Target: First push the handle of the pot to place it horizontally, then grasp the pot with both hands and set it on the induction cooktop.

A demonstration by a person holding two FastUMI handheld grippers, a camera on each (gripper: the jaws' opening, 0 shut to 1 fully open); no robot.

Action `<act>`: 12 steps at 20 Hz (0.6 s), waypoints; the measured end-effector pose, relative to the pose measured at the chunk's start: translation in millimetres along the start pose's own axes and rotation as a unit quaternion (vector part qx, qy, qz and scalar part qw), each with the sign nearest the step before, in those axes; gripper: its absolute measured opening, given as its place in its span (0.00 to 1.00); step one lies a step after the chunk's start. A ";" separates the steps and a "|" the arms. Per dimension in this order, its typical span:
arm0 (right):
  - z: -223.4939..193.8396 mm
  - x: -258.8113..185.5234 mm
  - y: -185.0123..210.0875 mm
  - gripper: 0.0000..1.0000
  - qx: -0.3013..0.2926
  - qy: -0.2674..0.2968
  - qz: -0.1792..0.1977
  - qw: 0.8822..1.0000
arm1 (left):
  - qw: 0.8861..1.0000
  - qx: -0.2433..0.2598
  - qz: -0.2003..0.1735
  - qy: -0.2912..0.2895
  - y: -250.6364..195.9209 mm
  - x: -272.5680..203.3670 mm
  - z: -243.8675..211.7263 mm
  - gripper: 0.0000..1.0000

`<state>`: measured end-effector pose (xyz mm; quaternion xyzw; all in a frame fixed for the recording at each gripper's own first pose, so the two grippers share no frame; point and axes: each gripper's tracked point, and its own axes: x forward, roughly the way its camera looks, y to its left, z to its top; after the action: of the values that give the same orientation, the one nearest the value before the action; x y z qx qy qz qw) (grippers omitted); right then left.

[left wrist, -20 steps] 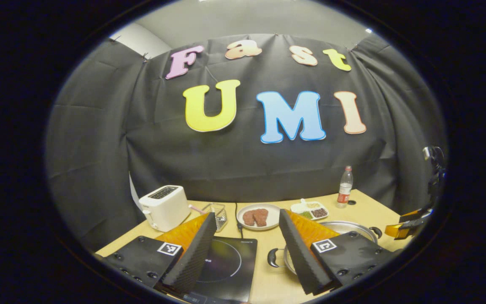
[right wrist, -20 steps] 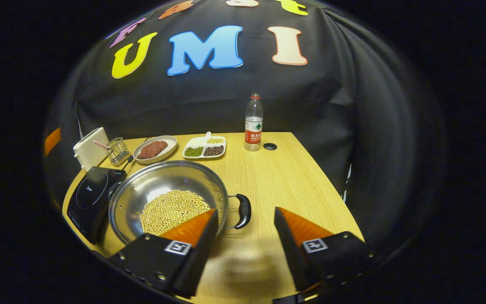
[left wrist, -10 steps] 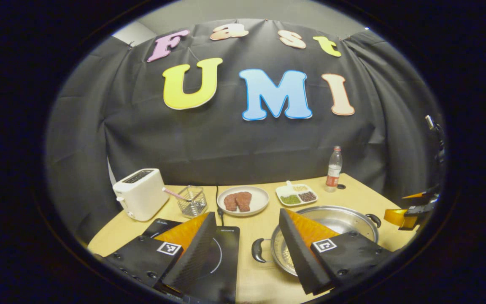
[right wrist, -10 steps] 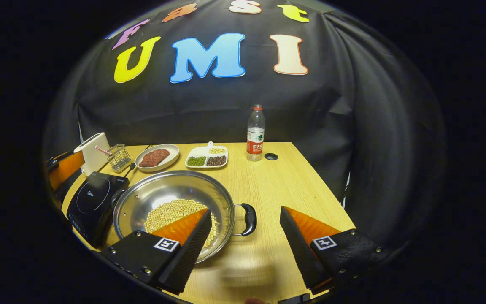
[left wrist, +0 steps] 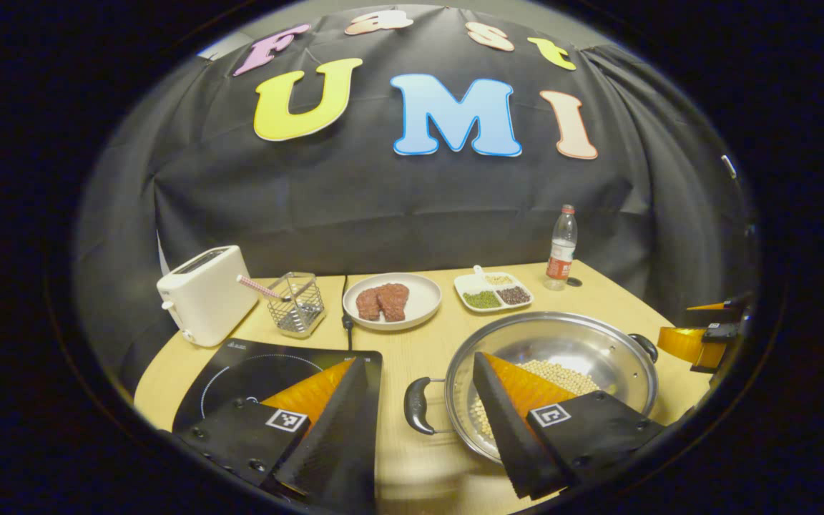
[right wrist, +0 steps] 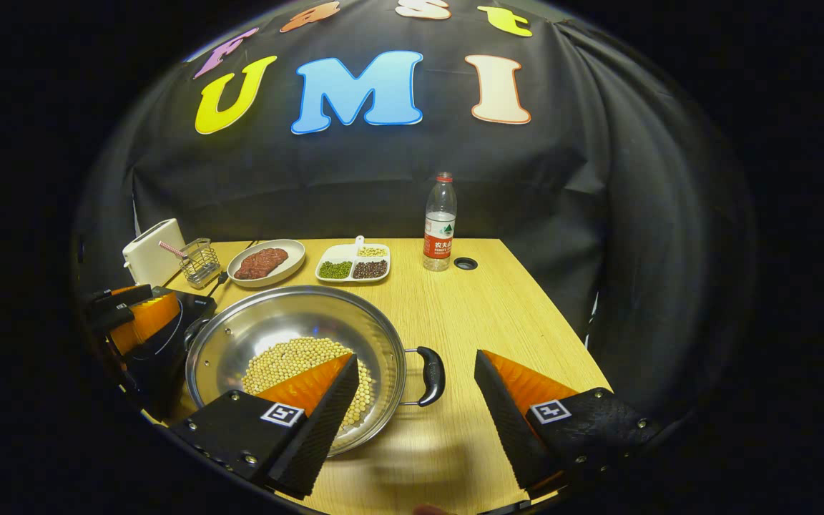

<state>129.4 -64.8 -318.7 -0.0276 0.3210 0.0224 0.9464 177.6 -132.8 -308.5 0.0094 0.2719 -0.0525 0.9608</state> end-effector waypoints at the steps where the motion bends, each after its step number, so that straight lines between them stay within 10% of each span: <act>1: -0.6 1.7 1.1 0.99 -0.001 0.002 0.001 1.000 | 1.000 -0.003 -0.002 0.009 -0.8 3.7 -7.3 0.97; 12: -24.0 37.7 3.7 0.99 -0.004 0.037 -0.003 0.999 | 0.997 0.005 -0.011 0.077 -10.6 41.0 -53.7 0.98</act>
<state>144.5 -61.7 -360.8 -0.0331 0.3557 0.0200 0.9338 183.2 -144.7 -375.6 0.0157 0.3451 -0.0633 0.9363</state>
